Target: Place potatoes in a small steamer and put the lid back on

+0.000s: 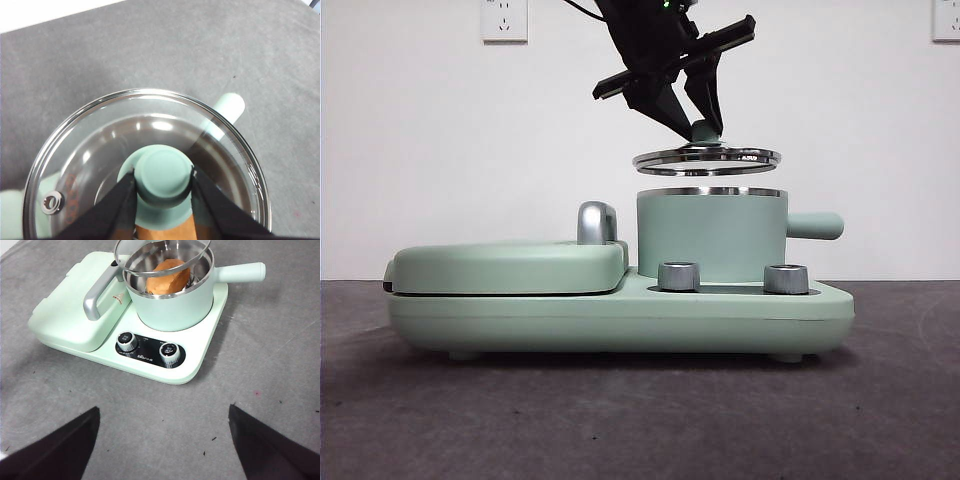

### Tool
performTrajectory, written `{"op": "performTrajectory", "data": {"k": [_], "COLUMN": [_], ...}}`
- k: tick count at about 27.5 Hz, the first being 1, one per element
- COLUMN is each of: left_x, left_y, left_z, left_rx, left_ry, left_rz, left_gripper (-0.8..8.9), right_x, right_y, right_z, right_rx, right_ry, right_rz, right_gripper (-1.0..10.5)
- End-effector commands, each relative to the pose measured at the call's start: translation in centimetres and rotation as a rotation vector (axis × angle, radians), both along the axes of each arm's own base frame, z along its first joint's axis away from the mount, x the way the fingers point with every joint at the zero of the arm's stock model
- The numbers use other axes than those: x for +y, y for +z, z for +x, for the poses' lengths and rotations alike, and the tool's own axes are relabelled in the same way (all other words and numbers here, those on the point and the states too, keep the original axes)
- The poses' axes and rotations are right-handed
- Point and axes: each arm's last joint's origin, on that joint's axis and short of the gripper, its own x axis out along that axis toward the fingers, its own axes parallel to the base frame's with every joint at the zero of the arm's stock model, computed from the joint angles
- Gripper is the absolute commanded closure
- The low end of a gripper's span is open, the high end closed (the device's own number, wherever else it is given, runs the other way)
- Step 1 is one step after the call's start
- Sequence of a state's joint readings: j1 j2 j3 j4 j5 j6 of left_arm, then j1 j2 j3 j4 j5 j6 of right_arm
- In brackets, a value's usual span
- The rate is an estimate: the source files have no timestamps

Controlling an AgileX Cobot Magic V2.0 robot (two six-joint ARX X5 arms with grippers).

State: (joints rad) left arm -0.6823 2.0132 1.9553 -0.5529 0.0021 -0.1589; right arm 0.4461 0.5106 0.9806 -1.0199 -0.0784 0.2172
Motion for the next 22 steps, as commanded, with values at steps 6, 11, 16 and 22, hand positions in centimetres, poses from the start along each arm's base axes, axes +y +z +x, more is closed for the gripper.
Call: {"op": "performTrajectory", "data": {"k": [6, 11, 16, 22], "left_x": [-1.3, -1.6, -1.8, -1.9], "left_y": [-1.1, -1.1, -1.4, -1.9], "left_z": [0.6, 0.4, 0.3, 0.4], "left_rx": [0.018, 0.016, 0.029, 0.048], "left_ry": [0.008, -0.001, -0.008, -0.007], "left_rz": [-0.026, -0.028, -0.019, -0.003], "left_gripper": [7.97, 7.97, 7.97, 7.97], "right_x": [0.0, 0.0, 0.0, 0.0], "right_y": [0.3, 0.3, 0.3, 0.3], "right_z": [0.0, 0.0, 0.0, 0.0], "right_rx": [-0.008, -0.009, -0.008, -0.008], "right_ry": [0.000, 0.000, 0.000, 0.000], "right_rz": [0.014, 0.014, 0.014, 0.014], "right_gripper": [5.4, 5.4, 5.4, 5.4]}}
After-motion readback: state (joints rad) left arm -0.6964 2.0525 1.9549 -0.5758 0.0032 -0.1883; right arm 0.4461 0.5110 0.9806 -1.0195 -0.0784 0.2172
